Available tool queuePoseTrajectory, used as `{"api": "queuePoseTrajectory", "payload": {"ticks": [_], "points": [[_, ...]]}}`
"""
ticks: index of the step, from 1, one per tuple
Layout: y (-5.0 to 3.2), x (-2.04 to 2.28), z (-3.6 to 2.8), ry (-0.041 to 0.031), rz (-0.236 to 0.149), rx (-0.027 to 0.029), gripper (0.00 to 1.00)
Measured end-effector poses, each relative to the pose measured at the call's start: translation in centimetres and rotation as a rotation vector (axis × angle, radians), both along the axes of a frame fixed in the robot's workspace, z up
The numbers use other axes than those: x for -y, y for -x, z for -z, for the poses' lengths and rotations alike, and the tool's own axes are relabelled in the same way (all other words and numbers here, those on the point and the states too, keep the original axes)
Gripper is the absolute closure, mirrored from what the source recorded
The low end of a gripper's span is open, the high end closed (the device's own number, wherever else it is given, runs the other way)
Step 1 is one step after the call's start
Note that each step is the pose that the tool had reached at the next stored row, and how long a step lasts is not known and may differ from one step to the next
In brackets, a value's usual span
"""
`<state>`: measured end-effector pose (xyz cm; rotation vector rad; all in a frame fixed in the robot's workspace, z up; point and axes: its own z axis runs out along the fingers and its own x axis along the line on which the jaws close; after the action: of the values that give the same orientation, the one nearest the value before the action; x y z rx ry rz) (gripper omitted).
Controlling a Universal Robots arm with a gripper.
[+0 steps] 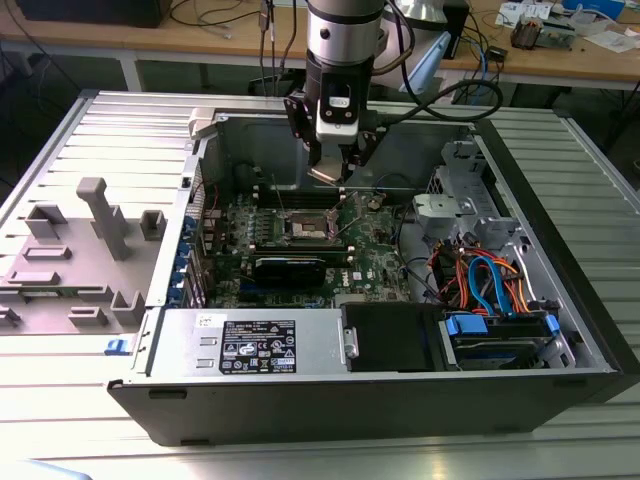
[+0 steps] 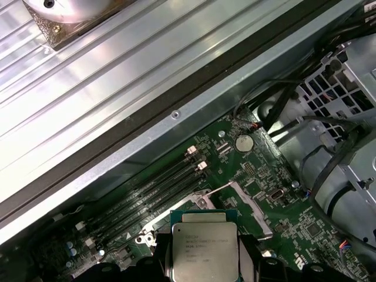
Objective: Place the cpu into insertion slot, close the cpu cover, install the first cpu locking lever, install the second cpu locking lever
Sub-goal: 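Place the cpu into insertion slot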
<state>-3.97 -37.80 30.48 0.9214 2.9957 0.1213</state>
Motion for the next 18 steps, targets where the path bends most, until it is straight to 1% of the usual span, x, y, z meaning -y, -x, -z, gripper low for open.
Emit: {"api": "queuePoseTrajectory", "payload": {"ticks": [5, 18], "points": [[0.01, 0.0, 0.11, -0.0001, 0.009, 0.0, 0.45], [0.03, 0.0, 0.13, 0.0, 0.016, 0.0, 0.45]]}}
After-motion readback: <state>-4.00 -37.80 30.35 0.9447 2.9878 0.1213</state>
